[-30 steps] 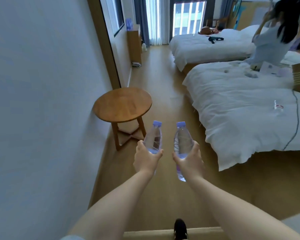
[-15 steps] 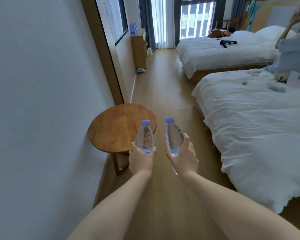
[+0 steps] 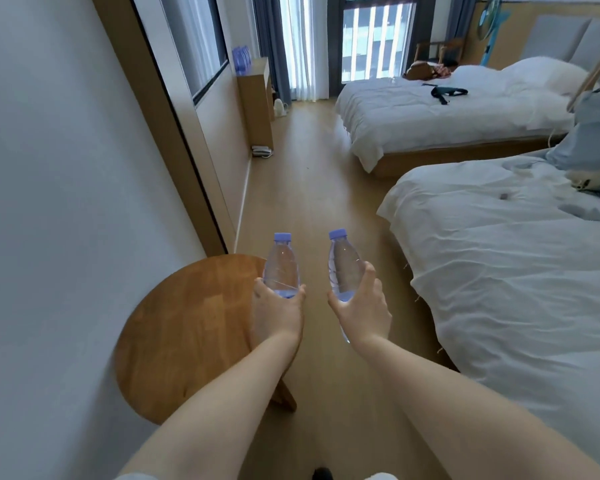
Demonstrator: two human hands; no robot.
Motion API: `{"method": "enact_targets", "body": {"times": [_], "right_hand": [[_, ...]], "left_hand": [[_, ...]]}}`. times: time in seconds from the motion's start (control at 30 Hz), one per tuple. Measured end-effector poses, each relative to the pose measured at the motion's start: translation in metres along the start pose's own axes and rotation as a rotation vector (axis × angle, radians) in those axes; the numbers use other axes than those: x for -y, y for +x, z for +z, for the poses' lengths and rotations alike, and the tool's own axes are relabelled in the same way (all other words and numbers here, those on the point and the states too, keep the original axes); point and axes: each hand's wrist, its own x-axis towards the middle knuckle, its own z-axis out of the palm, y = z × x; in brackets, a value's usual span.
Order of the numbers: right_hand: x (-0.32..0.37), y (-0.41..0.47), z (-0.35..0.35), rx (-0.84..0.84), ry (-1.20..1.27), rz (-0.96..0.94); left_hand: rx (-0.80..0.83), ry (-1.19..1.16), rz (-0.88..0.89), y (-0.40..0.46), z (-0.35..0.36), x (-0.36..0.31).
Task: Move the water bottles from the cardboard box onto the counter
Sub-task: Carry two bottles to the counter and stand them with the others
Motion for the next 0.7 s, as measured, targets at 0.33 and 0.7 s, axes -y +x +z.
{"method": "enact_targets", "body": {"times": [0.33, 0.7], "right_hand": [[0.03, 0.228, 0.052, -0.038, 0.004, 0.015], [0.025, 0.495, 0.108, 0.105, 0.001, -0.041]], "left_hand": [[0.007, 0.05, 0.049, 0.183, 0.108, -0.103], [-0.041, -0.001, -0.11, 0.364, 0.255, -0.21]]}}
